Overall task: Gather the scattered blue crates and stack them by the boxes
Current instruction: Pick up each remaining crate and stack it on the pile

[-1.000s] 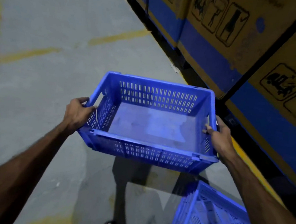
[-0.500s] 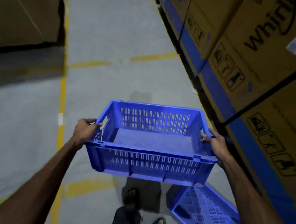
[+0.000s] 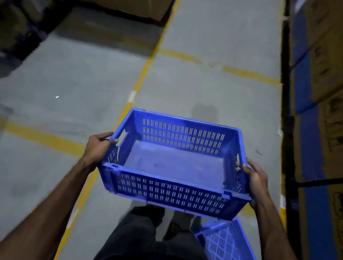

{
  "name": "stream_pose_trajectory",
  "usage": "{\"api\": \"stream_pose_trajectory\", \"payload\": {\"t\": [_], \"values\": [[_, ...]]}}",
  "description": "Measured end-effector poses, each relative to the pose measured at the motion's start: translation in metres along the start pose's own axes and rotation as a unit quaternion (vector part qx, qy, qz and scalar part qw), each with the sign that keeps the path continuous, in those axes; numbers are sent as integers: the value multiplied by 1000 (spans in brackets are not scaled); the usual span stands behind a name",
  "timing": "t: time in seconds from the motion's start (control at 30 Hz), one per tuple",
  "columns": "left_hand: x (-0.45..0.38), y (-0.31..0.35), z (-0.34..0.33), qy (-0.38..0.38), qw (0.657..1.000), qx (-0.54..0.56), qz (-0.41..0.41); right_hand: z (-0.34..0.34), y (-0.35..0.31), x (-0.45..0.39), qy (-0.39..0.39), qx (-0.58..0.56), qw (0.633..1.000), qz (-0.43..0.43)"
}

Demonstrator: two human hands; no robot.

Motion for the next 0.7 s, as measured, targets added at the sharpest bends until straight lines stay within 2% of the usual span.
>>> {"api": "stream_pose_trajectory", "payload": {"t": [0.2,0.37,0.7], "values": [[87,-61,77,108,992,59,37,-51,4,10,-95,65,993,20],[178,-105,133,206,970,116,58,-123,-4,37,-195,135,970,54],[319,-202,222,383,883,250,110,-280,5,138,-371,238,892,101]]}}
Point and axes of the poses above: each hand's wrist, its own x-axis away from the middle knuckle, its own z-axis out of the back of the hand, y = z × x, the point moved 7 cm from there along -x, towards the middle knuckle, and after that the axes turned 5 degrees about -z, right-handed, at the moved point
